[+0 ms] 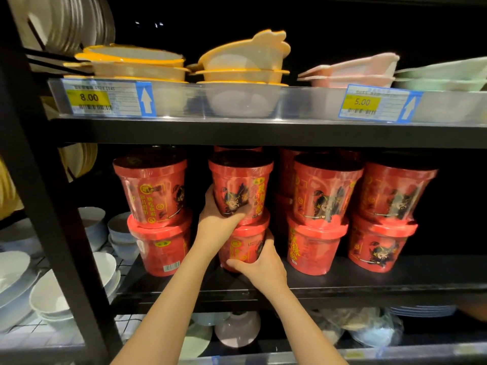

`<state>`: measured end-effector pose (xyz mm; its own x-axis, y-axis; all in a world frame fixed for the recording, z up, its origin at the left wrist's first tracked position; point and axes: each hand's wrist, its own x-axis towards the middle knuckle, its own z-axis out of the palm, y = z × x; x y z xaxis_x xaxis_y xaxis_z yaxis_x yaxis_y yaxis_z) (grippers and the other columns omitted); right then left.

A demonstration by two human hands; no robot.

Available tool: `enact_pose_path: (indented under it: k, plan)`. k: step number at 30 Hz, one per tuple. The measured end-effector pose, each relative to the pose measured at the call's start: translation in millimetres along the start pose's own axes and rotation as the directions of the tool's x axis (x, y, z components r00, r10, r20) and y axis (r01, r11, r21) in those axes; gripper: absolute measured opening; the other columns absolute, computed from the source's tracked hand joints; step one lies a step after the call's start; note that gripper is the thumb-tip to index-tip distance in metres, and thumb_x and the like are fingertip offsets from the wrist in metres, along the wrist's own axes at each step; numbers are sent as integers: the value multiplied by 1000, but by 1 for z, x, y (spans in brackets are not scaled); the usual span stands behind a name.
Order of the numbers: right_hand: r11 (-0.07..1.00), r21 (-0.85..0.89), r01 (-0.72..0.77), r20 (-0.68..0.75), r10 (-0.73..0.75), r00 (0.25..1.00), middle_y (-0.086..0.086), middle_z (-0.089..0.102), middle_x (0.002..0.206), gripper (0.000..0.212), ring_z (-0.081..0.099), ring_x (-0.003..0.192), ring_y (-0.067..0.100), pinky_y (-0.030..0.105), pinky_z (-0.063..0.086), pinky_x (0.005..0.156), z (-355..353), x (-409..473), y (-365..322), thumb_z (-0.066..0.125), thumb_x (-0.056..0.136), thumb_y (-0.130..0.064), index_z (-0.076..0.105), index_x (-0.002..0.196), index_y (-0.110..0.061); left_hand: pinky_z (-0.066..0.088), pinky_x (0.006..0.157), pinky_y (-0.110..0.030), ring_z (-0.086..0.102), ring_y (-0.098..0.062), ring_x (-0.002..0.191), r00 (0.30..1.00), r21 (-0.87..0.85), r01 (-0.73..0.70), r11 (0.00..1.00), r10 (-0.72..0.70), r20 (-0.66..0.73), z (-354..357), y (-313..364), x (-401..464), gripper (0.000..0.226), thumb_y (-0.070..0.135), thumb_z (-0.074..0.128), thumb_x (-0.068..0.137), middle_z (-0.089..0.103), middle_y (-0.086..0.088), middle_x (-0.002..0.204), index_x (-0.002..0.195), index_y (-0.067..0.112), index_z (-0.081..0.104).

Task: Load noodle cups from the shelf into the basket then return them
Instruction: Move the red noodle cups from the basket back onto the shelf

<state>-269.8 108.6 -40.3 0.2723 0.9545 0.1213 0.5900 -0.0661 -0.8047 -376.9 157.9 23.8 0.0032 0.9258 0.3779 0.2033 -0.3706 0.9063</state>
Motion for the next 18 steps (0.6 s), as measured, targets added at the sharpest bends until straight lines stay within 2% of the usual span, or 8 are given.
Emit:
enact_pose_path:
  k: [2, 4, 6, 8, 10, 13, 16, 18]
  plan:
    - [1000, -2, -5, 6, 5, 1000, 1, 47, 134, 98, 50, 121, 24, 35, 44, 92, 1, -1, -1, 78, 63, -53, 24, 137, -18, 42, 94, -28, 50, -20, 119, 1000, 25, -10, 1000, 10, 3, -1, 1, -3, 89, 40, 76, 71, 50, -3, 133, 143, 24, 26]
    - [1000, 7, -2, 20, 2, 1000, 3, 46, 134, 97, 50, 122, 25, 36, 44, 93, 0, -1, -2, 78, 65, -51, 24, 136, -15, 44, 98, -35, 50, -20, 119, 1000, 73, -23, 997, 24, -15, -3, 3, -7, 98, 59, 69, 58, 49, -4, 133, 141, 24, 29]
    - [999, 25, 24, 32, -25, 999, 6, 45, 134, 93, 49, 122, 25, 39, 45, 96, 0, -2, -1, 79, 67, -46, 25, 136, -11, 45, 98, -37, 50, -21, 118, 999, 130, -34, 991, 38, -29, -5, 4, -13, 102, 65, 62, 55, 48, -6, 132, 142, 22, 30]
    - [998, 15, 54, 34, -55, 998, 8, 44, 135, 89, 48, 123, 25, 39, 44, 97, -1, -5, 2, 77, 72, -39, 24, 138, -10, 44, 95, -34, 50, -23, 117, 997, 217, -47, 975, 58, -43, -8, 5, -21, 97, 58, 65, 63, 47, -9, 130, 143, 17, 29]
    - [996, -41, 80, 23, -79, 997, 9, 40, 140, 85, 44, 126, 26, 37, 42, 98, -5, -14, 7, 71, 79, -36, 21, 143, -10, 43, 93, -34, 49, -27, 116, 995, 335, -54, 941, 79, -61, -11, 3, -31, 81, 46, 67, 77, 49, -12, 125, 141, 11, 30]
    - [968, -207, 140, 31, -136, 990, 7, 35, 144, 75, 38, 131, 24, 34, 38, 102, -14, -34, 14, 61, 88, -35, 20, 146, -14, 39, 89, -31, 48, -24, 118, 988, 475, -76, 877, 129, -80, -18, -2, -59, 62, 37, 59, 88, 47, -10, 127, 138, 10, 34]
    - [896, -359, 263, 43, -265, 963, 2, 37, 141, 62, 37, 129, 20, 29, 38, 102, -25, -63, 22, 54, 92, -36, 27, 144, -17, 44, 85, -34, 50, -21, 117, 985, 632, -74, 771, 154, -73, -28, -9, -100, 54, 36, 55, 90, 50, -4, 128, 137, 15, 39]
    - [852, -392, 347, 76, -345, 935, 1, 40, 138, 56, 38, 128, 20, 28, 37, 103, -27, -87, 32, 53, 92, -37, 34, 141, -18, 47, 79, -38, 56, -25, 109, 987, 741, -38, 670, 142, -77, -37, -18, -135, 49, 33, 60, 88, 56, -7, 119, 131, 12, 48]
